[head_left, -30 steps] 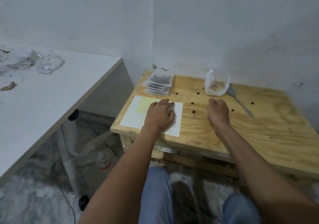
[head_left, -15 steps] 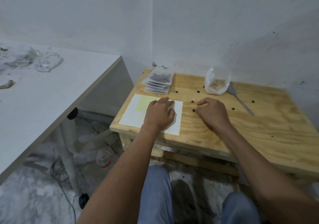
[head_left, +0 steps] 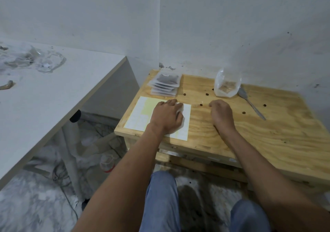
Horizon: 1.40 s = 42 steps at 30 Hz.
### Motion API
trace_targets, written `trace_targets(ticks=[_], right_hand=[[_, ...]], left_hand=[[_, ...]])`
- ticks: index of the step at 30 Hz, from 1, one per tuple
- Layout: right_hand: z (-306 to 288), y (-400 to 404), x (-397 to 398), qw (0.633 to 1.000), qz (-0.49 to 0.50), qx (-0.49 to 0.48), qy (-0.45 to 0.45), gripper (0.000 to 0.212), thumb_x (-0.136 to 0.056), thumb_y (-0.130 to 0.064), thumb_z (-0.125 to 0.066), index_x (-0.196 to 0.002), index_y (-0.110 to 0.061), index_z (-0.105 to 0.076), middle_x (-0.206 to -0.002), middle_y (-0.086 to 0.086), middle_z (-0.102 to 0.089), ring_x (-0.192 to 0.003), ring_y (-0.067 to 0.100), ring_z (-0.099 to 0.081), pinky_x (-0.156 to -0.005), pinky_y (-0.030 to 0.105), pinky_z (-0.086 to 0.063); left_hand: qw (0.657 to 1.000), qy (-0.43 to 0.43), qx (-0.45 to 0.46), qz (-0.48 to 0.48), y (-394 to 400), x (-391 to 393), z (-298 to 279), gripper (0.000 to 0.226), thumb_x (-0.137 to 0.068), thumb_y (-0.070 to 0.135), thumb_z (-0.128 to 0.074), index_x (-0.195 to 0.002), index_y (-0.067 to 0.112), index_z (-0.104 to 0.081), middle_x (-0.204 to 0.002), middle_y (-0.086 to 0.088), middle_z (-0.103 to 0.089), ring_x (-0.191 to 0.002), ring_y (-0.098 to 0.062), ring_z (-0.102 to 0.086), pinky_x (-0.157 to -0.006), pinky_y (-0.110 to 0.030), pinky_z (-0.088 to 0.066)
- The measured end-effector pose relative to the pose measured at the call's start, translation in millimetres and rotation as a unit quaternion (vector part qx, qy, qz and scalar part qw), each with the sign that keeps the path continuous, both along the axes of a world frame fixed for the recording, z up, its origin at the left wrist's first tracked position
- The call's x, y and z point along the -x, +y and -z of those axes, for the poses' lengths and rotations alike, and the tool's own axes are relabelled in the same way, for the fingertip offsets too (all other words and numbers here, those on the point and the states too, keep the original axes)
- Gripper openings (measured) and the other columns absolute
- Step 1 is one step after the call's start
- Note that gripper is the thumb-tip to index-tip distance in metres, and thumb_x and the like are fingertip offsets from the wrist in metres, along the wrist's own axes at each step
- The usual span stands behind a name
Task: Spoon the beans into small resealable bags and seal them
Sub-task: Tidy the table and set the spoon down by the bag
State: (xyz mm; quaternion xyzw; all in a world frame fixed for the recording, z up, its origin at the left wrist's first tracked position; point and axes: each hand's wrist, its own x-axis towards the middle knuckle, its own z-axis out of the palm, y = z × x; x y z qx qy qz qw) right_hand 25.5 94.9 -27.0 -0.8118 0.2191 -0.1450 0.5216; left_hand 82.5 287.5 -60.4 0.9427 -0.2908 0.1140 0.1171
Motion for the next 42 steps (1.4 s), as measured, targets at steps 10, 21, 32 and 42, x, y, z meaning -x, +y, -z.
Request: trace_targets(ticks=[10,21,32,42], right_hand=[[-14,-6,-27,0.974,0.052,-0.216,0.05,0.011,-0.086,-0.017,-0.057,-0.081,-0.01,-0.065,-0.062,-0.005,-0.05,-0.048,0.011,-0.038,-0.044,0.024,-0.031],[9,2,-33,0.952,-0.045,0.299,0.049,0.013,-0.095,-0.025,-0.069,-0.1,-0.018,-0.078,-0.105,0.008,-0.075,-0.099,0.027,-0.067,-0.073,0.03,-0.045],[0,-4,-38,0.988,-0.053,0.141,0.015,0.032,-0.106,-0.036,-0.048,-0.096,-0.011,-0.064,-0.08,0.002,-0.062,-0.074,0.02,-0.057,-0.068,0.031,-0.04],[-4,4,-52,0.754,0.002,-0.655,-0.057,0.042,-0.107,-0.024,-0.038,-0.067,-0.014,-0.047,-0.056,-0.003,-0.041,-0.041,0.009,-0.027,-0.036,0.02,-0.021]], left_hand=[[0.993,0.098,-0.055,0.028,-1,-6,4,0.073,-0.104,0.059,-0.02,-0.163,0.017,-0.013,-0.171,-0.008,-0.005,-0.158,-0.02,0.0,-0.128,-0.043,0.0],[0.991,0.108,-0.078,0.022,-3,-4,2,0.1,-0.09,0.085,-0.015,-0.164,0.018,-0.004,-0.171,-0.007,0.002,-0.158,-0.019,0.007,-0.127,-0.046,0.004],[0.993,0.105,-0.052,0.029,-2,-7,1,0.103,-0.089,0.086,-0.021,-0.163,0.017,-0.008,-0.171,-0.008,-0.001,-0.158,-0.019,0.004,-0.128,-0.045,0.002],[0.992,0.119,-0.027,0.018,-3,-6,0,0.102,-0.087,0.086,-0.03,-0.163,0.02,-0.014,-0.171,-0.004,-0.005,-0.158,-0.015,0.001,-0.128,-0.042,0.002]])
